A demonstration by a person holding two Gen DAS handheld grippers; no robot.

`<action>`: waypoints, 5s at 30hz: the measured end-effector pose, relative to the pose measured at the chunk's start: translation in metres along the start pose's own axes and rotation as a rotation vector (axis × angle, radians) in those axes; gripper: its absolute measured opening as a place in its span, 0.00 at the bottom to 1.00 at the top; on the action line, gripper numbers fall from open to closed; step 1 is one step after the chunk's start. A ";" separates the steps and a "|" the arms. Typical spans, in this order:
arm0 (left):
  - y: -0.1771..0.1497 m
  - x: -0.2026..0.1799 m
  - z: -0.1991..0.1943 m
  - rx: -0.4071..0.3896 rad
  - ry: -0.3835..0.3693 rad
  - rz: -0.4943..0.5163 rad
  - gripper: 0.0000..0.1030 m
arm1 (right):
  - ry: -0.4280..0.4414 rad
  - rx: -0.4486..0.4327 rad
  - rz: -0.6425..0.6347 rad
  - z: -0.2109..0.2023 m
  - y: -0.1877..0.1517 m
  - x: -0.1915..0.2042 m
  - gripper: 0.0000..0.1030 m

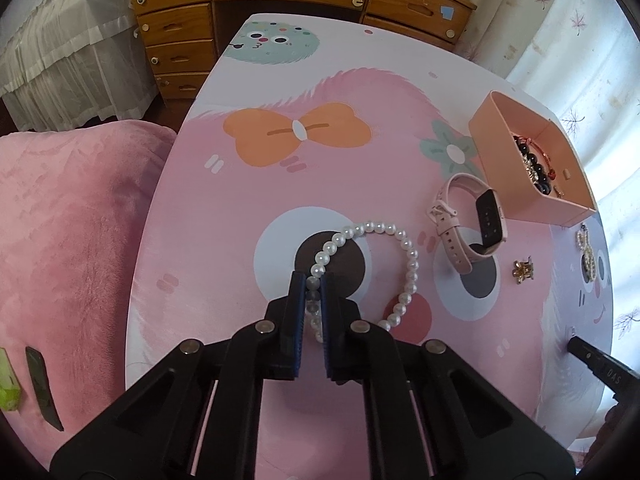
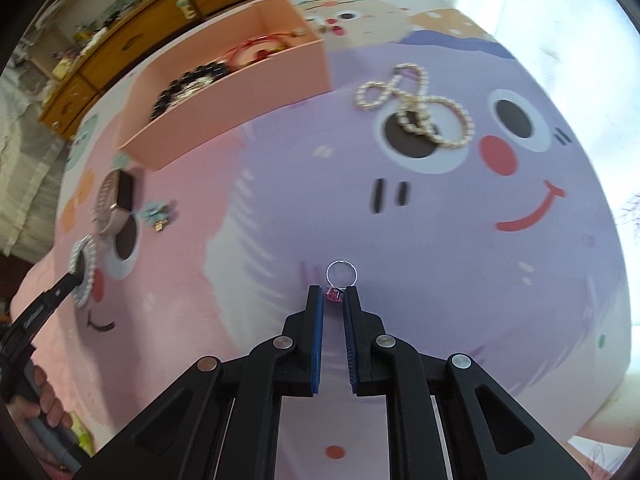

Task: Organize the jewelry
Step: 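Carry the pearl bracelet and ring into the pink box and open both tools, then grasp the blue flower brooch with the left tool while the right grasps the pearl necklace, then carry the brooch and pearl necklace into the pink box and open both tools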

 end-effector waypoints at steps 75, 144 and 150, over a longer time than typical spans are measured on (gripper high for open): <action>0.065 -0.168 0.000 -0.218 -0.141 -0.112 0.62 | 0.110 -0.368 -0.280 -0.012 0.164 -0.094 0.84; -0.014 -0.201 0.061 -0.091 0.016 0.065 0.14 | 0.314 -0.315 -0.251 0.049 0.118 -0.111 0.08; -0.014 -0.203 0.049 -0.074 -0.034 0.053 0.14 | 0.358 -0.335 -0.239 0.024 0.109 -0.098 0.08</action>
Point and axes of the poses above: each gripper's, at about its wrist camera, not at the fingertips, and z roughly the way its jaws point, x to its left, y to its top, the point moved 2 cm from there along z, roughly the way its jaws point, and after that the axes turned 13 degrees about -y, right-handed, at the moved point
